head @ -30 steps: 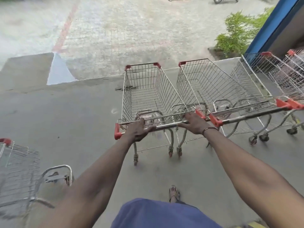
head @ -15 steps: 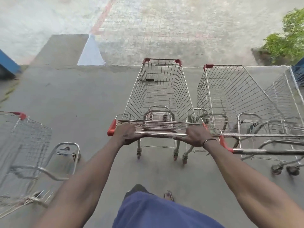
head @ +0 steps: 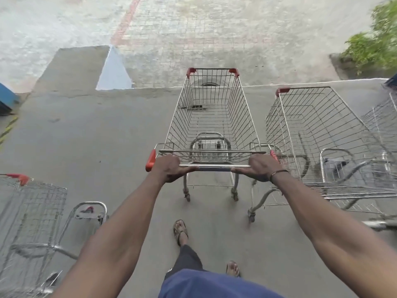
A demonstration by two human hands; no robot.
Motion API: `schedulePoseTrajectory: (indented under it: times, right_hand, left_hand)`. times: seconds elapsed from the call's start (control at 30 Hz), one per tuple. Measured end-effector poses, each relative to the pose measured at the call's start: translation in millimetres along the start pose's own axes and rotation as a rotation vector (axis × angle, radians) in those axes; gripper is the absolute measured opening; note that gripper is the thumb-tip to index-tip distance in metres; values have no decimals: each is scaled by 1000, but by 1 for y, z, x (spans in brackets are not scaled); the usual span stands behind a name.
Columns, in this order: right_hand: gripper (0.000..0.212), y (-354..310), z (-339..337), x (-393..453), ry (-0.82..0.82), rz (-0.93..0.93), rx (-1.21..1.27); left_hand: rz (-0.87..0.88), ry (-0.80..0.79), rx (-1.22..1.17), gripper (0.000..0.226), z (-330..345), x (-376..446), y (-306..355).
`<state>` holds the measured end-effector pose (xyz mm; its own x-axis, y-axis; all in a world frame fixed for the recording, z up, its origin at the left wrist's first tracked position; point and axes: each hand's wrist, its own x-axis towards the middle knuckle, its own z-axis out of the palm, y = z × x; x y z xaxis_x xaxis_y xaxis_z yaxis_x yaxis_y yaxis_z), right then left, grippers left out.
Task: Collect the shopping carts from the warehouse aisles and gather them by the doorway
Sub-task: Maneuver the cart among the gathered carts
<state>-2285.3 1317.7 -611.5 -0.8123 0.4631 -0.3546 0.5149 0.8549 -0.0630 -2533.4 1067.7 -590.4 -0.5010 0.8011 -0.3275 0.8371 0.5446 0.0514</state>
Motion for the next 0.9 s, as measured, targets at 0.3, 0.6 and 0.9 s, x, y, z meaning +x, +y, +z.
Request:
schedulePoseTrajectory:
  times: [0.3, 0.6, 0.9]
  right_hand:
    - [94, -48, -34, 96, -17, 71, 70]
    - [96, -98, -66, 166, 13, 92, 42]
    - [106, -155, -70, 204, 42, 62, 19]
  left_hand:
    - [82, -7, 31, 98, -31, 90, -93]
    - [60, 40, 19, 98, -44, 131, -167]
    - [8, 89, 1, 95, -40, 122, -234]
